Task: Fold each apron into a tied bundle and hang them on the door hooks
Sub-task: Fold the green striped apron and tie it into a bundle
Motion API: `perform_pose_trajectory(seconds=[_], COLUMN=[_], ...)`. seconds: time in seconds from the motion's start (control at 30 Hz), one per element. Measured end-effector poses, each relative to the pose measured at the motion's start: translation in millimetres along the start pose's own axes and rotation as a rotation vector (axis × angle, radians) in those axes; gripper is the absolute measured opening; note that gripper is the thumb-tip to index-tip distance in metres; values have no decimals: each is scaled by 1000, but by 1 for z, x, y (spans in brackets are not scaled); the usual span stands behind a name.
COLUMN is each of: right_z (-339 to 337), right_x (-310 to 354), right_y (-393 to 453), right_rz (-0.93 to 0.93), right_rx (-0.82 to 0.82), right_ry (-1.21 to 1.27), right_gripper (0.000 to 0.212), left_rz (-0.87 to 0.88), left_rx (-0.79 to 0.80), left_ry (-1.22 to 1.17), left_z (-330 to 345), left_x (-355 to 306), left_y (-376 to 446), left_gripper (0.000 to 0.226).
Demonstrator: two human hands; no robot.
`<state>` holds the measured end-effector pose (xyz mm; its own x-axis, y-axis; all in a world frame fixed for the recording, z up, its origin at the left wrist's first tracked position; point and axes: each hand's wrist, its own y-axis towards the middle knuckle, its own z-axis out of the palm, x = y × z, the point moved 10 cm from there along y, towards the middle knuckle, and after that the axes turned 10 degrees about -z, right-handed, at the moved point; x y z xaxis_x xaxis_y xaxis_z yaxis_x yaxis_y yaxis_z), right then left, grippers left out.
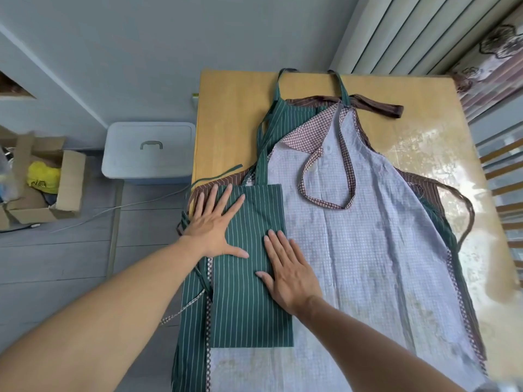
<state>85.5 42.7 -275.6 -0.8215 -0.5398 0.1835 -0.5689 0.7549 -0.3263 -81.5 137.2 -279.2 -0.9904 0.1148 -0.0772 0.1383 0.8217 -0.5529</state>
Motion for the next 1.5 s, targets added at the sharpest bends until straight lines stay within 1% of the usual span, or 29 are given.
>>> perform_pose_trajectory(seconds=[0.1,0.13,0.2,0.27,0.33,0.37,0.43,0.5,0.53,0.57,0.6,0.63,0.7,0.77,0.8,0.87,0.97,1.0,1.07,1.13,1.2,1.23,1.27,1.3,1.37,1.4,1.43,1.47,1.5], right_z=[2,3,6,4,-1,-4,-14,-25,-29,-31,-28,-22,-3,14,19,19,4,-2,-19,-43,-71,-82,-94,-100,-104,-104,-103,-104,-103], right_x=[-1,-1,0,1,2,2,3,4,5,9,17,29,60,79,82,82,77,73,66,57,46,40,36,32,28,25,20,17,14], right_y=[1,1,1,2,2,2,-4,-17,-29,-44,-60,-76,-104,-120,-122,-121,-114,-112,-116,-123,-126,-126,-127,-124,-119,-118,-117,-118,-119], right_rz=[-4,-8,-10,-21,-43,-47,-58,-34,2,37,43,21,-83,-104,-68,21,104,133,179,238,268,283,286,280,269,277,288,307,327], right_rx=[8,21,42,75,122,141,135,57,0,-63,-95,-91,-34,49,61,32,-62,-99,-231,-361,-470,-511,-530,-516,-421,-380,-357,-340,-336], right_ry=[11,15,30,38,21,18,33,19,17,23,50,87,107,65,50,66,91,122,242,428,578,621,631,628,595,581,580,588,606], right_gripper=[76,75,75,75,76,77,76,70,67,63,61,62,69,73,71,68,64,59,45,33,22,16,10,12,25,29,29,30,30], left_rz=[-26,-39,-68,-90,-81,-41,114,277,341,393,431,444,391,340,339,355,379,383,384,353,271,231,188,152,69,36,4,-17,-24], left_rx=[-14,-15,4,-14,-102,-157,-272,-351,-352,-317,-248,-159,-4,24,36,64,94,101,90,83,64,25,2,-6,74,91,107,119,156], left_ry=[-46,-39,21,118,202,219,194,109,77,81,117,167,244,260,263,244,162,123,28,-106,-291,-363,-404,-438,-605,-721,-817,-868,-891], left_z=[-3,-3,-1,-10,-28,-35,-40,-30,-18,-1,22,45,79,83,81,79,80,81,75,69,61,52,47,39,32,29,26,24,24], left_x=[2,2,0,-4,-13,-23,-48,-65,-68,-68,-67,-65,-58,-57,-58,-60,-56,-54,-52,-48,-38,-33,-28,-25,-19,-17,-16,-17,-20], left_y=[6,7,10,11,3,-5,-36,-74,-93,-111,-125,-137,-149,-151,-151,-154,-161,-166,-176,-182,-185,-188,-190,-190,-190,-189,-188,-187,-189], left_gripper=[124,124,130,135,135,130,108,85,78,76,76,78,82,88,93,104,119,121,119,107,85,72,62,54,44,33,14,23,41])
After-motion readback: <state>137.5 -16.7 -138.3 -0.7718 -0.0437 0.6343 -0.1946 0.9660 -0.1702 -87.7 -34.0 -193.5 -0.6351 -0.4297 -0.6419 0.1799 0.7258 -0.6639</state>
